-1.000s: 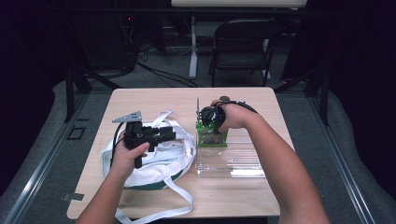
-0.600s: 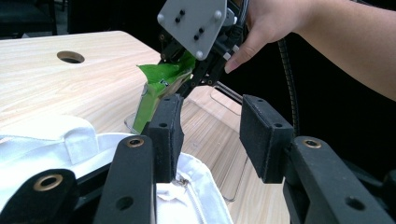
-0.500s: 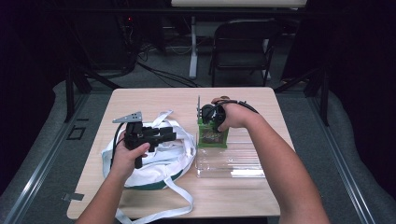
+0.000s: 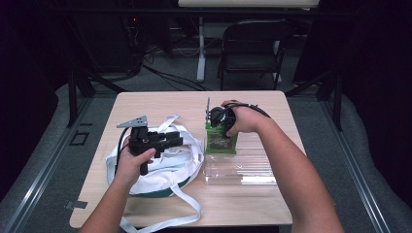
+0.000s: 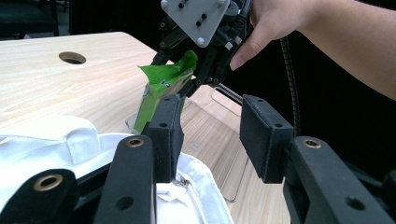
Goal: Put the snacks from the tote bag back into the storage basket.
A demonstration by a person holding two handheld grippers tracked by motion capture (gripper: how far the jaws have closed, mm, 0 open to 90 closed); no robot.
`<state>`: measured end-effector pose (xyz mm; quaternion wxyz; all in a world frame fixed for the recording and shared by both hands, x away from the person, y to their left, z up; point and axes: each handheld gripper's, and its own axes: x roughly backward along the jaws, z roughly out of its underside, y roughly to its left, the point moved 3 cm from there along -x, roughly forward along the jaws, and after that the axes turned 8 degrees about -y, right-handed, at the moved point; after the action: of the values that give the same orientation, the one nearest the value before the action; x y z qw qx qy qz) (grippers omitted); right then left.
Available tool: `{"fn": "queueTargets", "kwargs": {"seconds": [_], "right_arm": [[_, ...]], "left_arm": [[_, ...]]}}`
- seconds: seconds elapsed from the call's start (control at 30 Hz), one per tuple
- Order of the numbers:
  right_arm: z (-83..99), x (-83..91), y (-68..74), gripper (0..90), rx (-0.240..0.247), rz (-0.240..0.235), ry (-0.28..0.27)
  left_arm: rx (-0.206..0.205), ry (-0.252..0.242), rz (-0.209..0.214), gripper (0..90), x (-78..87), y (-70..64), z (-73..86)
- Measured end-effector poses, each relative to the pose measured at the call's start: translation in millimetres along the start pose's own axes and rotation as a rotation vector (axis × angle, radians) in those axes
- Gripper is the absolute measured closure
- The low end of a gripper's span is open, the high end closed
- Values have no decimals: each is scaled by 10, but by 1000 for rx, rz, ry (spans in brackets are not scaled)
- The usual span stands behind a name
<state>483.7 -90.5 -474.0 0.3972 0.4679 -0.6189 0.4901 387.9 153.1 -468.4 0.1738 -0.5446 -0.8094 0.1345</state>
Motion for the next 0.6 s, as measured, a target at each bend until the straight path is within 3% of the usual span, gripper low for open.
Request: {"fn": "queueTargets", "kwargs": {"seconds": [0.6], "right_arm": [[-27,46,-21,419,-13,18,-46]], "left_arm": [[5,5,2,585,-6,1,10]]}}
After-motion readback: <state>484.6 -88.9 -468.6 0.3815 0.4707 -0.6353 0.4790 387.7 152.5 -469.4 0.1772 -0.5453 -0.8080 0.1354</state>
